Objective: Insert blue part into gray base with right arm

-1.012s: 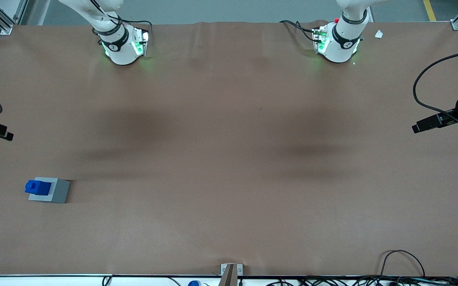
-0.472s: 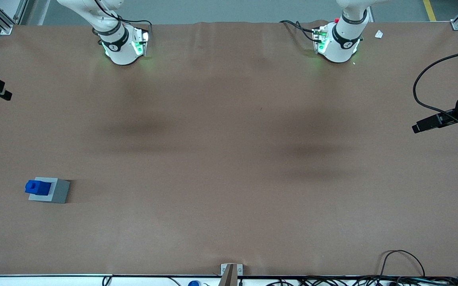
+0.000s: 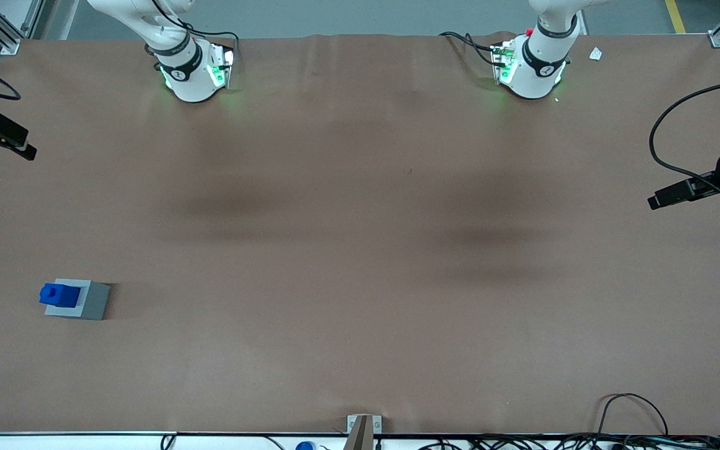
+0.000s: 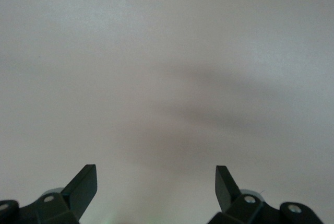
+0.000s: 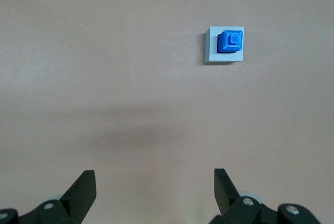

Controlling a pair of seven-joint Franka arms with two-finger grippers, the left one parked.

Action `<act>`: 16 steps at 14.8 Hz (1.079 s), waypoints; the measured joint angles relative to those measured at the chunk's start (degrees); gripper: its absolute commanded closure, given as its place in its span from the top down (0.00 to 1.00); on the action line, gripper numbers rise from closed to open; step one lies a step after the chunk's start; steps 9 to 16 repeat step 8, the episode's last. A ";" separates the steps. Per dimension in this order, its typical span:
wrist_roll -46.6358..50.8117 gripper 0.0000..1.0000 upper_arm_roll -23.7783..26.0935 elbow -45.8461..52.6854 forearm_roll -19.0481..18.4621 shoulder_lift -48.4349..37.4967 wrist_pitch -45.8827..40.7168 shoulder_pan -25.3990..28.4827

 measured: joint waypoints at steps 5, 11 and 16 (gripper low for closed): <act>1.04 1.00 0.01 0.61 -2.26 -0.01 0.00 0.72; 1.16 1.00 0.00 1.15 -2.28 -0.02 -0.01 0.74; 1.16 1.00 0.00 1.15 -2.28 -0.02 -0.01 0.74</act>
